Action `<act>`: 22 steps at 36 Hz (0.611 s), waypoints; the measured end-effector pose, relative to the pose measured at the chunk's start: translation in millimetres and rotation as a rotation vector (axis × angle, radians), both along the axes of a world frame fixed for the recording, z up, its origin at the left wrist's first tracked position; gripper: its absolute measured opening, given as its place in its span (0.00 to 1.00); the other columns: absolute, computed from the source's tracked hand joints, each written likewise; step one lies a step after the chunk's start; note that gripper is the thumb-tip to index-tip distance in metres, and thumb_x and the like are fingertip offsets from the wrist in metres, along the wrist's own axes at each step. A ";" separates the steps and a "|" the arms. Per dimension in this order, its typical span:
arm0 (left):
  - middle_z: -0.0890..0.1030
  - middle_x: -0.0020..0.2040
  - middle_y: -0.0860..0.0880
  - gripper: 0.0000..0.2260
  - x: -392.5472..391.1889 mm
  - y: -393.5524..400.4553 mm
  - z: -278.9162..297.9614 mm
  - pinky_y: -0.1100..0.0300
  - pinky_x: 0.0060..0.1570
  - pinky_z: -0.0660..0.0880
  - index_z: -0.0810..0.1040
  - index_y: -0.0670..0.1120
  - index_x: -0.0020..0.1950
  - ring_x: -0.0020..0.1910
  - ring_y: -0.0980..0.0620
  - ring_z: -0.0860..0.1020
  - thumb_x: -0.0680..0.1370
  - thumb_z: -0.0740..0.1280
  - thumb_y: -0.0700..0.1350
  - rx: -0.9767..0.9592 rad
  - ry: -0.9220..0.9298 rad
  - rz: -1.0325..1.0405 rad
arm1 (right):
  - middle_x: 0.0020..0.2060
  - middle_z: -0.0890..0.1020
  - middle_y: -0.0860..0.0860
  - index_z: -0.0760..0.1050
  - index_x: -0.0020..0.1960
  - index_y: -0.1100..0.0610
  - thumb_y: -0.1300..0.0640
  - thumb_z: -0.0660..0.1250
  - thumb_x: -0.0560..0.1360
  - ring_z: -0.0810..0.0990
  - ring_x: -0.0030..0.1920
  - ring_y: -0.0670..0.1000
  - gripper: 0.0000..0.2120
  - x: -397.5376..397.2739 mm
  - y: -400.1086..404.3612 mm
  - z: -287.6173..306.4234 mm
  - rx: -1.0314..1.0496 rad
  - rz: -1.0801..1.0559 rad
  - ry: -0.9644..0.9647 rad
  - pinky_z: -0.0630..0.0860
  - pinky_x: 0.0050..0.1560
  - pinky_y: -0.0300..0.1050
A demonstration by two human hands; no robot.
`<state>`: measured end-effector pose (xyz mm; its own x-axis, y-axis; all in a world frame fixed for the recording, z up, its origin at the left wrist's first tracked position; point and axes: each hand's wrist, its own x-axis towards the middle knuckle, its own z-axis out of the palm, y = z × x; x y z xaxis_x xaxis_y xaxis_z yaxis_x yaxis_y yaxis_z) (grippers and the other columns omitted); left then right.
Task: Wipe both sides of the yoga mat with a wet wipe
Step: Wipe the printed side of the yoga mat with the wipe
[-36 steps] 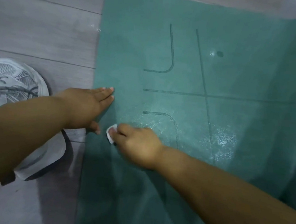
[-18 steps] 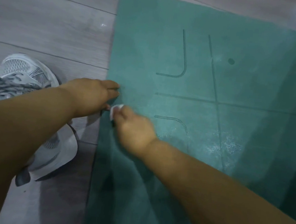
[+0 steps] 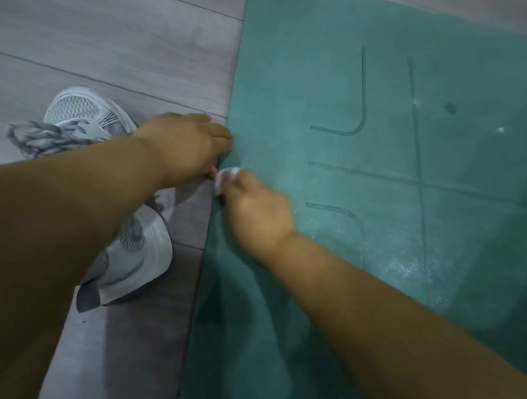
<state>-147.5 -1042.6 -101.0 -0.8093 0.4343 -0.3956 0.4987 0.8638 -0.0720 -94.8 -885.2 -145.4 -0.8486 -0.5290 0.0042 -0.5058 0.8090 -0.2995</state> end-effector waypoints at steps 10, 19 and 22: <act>0.61 0.75 0.51 0.22 8.7 -3.4 -4.0 0.48 0.67 0.64 0.63 0.48 0.74 0.72 0.45 0.59 0.81 0.57 0.54 -0.003 -0.070 0.005 | 0.57 0.76 0.54 0.73 0.63 0.54 0.55 0.55 0.76 0.79 0.48 0.62 0.18 3.9 84.8 2.8 0.005 -0.306 0.069 0.72 0.44 0.47; 0.66 0.70 0.45 0.21 40.9 9.7 -4.0 0.48 0.64 0.67 0.68 0.43 0.69 0.68 0.44 0.64 0.80 0.59 0.53 -0.039 -0.096 -0.032 | 0.40 0.82 0.55 0.81 0.52 0.59 0.58 0.56 0.71 0.75 0.23 0.57 0.17 150.8 9.0 -3.2 -0.126 0.233 -0.060 0.70 0.20 0.40; 0.67 0.68 0.44 0.21 62.9 17.1 -1.9 0.49 0.64 0.67 0.70 0.41 0.68 0.68 0.44 0.64 0.80 0.60 0.52 -0.022 -0.137 -0.010 | 0.44 0.81 0.57 0.79 0.56 0.60 0.51 0.47 0.73 0.78 0.31 0.57 0.26 150.5 20.8 10.9 -0.015 0.397 -0.191 0.70 0.29 0.43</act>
